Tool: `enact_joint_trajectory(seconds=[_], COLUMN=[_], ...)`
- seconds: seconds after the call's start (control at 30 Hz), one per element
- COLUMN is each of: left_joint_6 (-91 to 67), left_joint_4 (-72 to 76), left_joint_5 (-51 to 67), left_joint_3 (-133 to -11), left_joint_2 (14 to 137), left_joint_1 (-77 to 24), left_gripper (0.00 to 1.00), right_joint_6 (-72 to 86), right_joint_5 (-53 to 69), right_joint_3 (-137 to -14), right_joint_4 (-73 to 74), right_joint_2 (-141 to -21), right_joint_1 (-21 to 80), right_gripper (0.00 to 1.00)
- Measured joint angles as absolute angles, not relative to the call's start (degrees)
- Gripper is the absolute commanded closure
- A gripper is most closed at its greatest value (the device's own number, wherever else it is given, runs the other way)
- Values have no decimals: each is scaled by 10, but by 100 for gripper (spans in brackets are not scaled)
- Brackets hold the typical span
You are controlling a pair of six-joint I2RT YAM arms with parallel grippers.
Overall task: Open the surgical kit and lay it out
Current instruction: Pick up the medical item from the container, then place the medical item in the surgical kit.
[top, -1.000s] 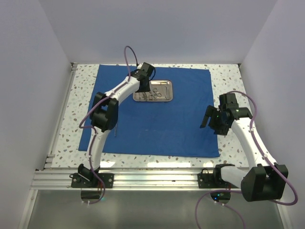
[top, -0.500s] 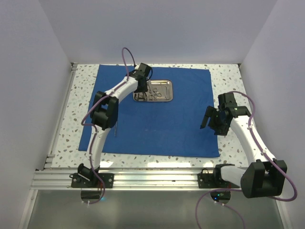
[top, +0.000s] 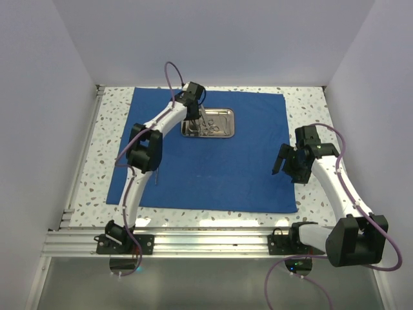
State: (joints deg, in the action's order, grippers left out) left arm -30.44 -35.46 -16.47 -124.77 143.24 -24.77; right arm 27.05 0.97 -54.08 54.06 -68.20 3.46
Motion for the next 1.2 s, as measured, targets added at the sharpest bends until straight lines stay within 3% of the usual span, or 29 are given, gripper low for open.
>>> enact_joint_trajectory(seconds=[0.03,0.07,0.37,0.57,0.9,1.07,1.1,1.13,1.2], left_joint_6=[-304,-304,-302,-278,-242,-246,-247,-248,-248], left_joint_4=[-356,-357,-345,-359,-333,-322,-320,-320,-322], left_joint_5=[-167,-168,-158,-130,-144,-160,-162,-164,-167], left_joint_3=[-1256,-1260,-1237,-1168,-816,-648,-622,-598,-565], left_joint_2=[1437,1440,1425,1348,1003,947,947,947,947], left_joint_1=[-246,-244,-239,-242,-248,-249,-249,-249,-249], left_gripper=[79,100,100,100,100,100,99,82,60], right_joint_6=[271,271,271,270,269,269,269,269,269], right_joint_5=[10,10,11,17,47,58,60,61,63], right_joint_3=[-541,-541,-541,-540,-530,-529,-529,-529,-529], right_joint_4=[541,541,541,538,527,527,527,527,527], right_joint_2=[-682,-682,-682,-682,-663,-646,-643,-639,-632], right_joint_1=[35,35,35,35,35,35,35,35,35], right_gripper=[22,22,22,22,22,22,22,22,22])
